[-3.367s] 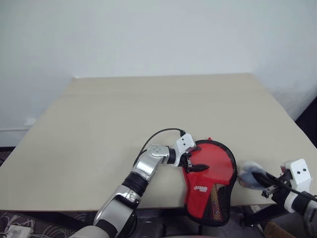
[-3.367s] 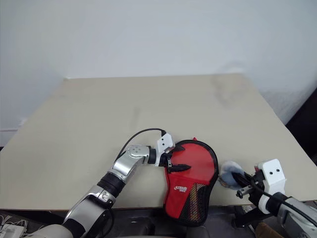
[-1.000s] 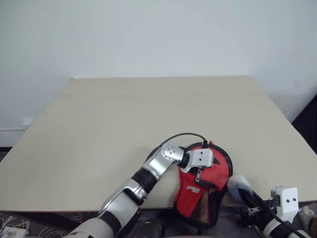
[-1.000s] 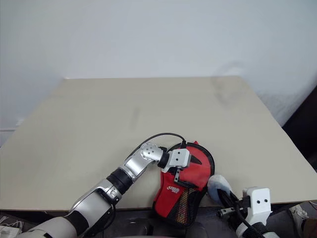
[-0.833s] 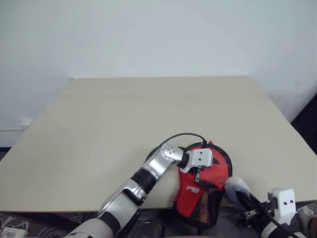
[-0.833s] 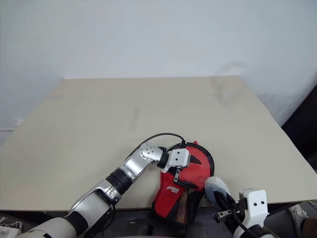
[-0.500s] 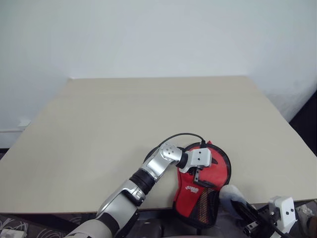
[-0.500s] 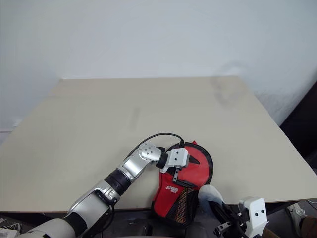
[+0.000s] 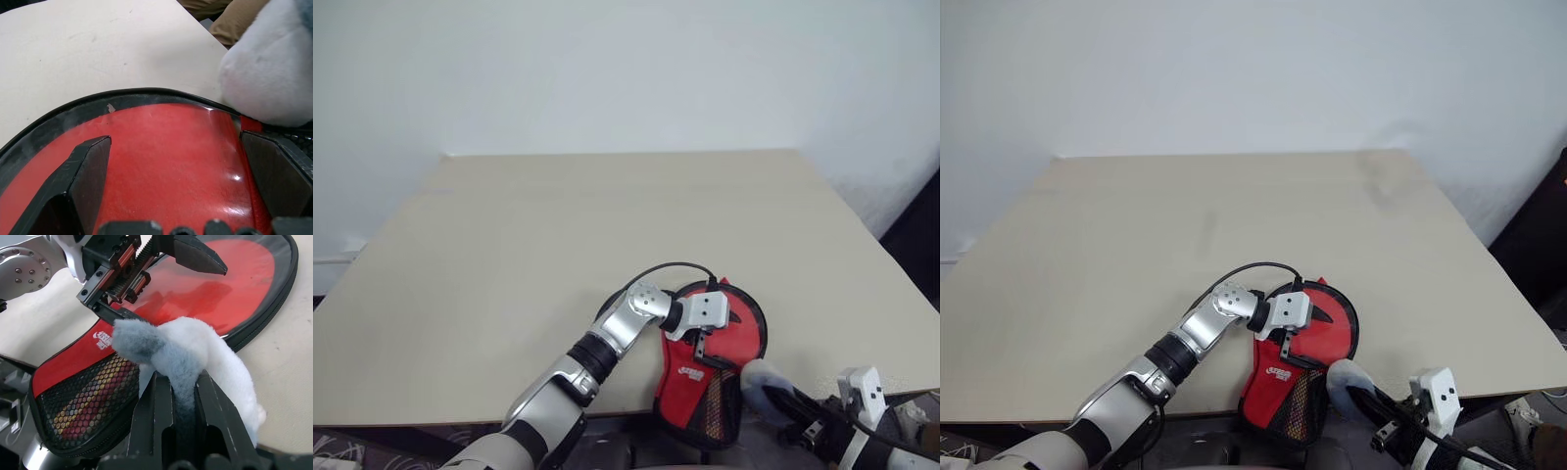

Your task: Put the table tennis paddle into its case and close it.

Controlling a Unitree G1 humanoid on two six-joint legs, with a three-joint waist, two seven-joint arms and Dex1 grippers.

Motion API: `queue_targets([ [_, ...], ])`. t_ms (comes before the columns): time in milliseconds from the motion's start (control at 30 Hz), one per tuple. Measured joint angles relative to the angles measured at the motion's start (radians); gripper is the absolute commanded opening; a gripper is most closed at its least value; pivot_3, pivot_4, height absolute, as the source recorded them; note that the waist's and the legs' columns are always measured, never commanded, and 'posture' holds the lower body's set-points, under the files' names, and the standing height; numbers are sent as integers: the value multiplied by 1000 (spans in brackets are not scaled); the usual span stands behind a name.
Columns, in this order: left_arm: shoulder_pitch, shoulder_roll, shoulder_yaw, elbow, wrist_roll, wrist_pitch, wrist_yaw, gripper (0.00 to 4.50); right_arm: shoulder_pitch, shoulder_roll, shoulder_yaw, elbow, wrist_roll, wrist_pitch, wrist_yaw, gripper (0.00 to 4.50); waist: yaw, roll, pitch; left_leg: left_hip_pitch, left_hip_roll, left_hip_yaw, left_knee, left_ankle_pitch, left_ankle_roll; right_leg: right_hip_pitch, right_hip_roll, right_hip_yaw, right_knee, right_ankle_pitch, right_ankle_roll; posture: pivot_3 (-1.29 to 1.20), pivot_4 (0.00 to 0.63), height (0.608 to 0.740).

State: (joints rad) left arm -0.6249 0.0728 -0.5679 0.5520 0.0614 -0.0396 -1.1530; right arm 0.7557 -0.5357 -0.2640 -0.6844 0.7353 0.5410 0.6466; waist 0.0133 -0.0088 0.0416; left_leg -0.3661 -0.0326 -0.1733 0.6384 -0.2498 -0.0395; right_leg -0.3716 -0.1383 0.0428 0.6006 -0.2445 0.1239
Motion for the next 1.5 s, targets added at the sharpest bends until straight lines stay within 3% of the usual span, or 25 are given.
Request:
queue_targets([
  [300, 9, 0, 1, -10, 0, 0, 8, 4500, -59, -76, -119, 19, 141, 109, 9, 2, 1, 0, 0, 0, 0, 0, 0, 0, 0, 0, 0, 0, 0, 0, 0, 0, 0, 740],
  [533, 16, 1, 5, -14, -1, 0, 11, 4500, -89, 7, -105, -129, 200, 157, -218, 2, 1, 1, 0, 0, 0, 0, 0, 0, 0, -1, 0, 0, 0, 0, 0, 0, 0, 740],
  [667, 16, 2, 5, -14, -1, 0, 18, 4500, -150, 88, 29, -171, 204, 176, -341, 1307, 0, 1, 0, 0, 0, 0, 0, 0, 0, 0, 0, 0, -2, 0, 0, 0, 0, 740],
  [900, 16, 3, 4, -13, -1, -2, 19, 4500, -300, 171, 109, -135, 167, 171, -479, 3856, 0, 3, -1, -1, 2, 0, -1, 0, 0, 0, 1, -1, -6, 0, 0, 0, 0, 740],
  [1067, 16, 3, 11, -13, -6, 4, 19, 4500, -370, 209, 153, -87, 98, 154, -521, 3856, 0, 5, -3, 0, 2, 1, -2, 0, 1, 0, 1, 0, -6, 1, 0, 0, 0, 740],
  [1233, -9, -19, 69, 33, -77, 154, 22, 4500, -445, 231, 178, -60, 81, 155, -541, 3856, 0, 7, -1, -1, 1, 0, -1, 0, 1, -1, 2, 0, -6, 1, 0, 0, 0, 740],
  [1367, -121, 2, 223, 170, -115, 247, 136, 4500, -425, 240, 175, -53, 60, 148, -541, 3856, -3, 7, 6, -2, 0, 1, -1, 3, 5, -5, 1, 1, 1, 1, 1, 0, 0, 740],
  [1500, -163, 37, 297, 256, -122, 250, 145, 4500, -432, 246, 173, -48, 38, 144, -541, 3856, 0, 7, 8, -5, -1, -1, -5, 3, 5, -11, 2, 1, 8, 5, -1, 0, 0, 740],
])
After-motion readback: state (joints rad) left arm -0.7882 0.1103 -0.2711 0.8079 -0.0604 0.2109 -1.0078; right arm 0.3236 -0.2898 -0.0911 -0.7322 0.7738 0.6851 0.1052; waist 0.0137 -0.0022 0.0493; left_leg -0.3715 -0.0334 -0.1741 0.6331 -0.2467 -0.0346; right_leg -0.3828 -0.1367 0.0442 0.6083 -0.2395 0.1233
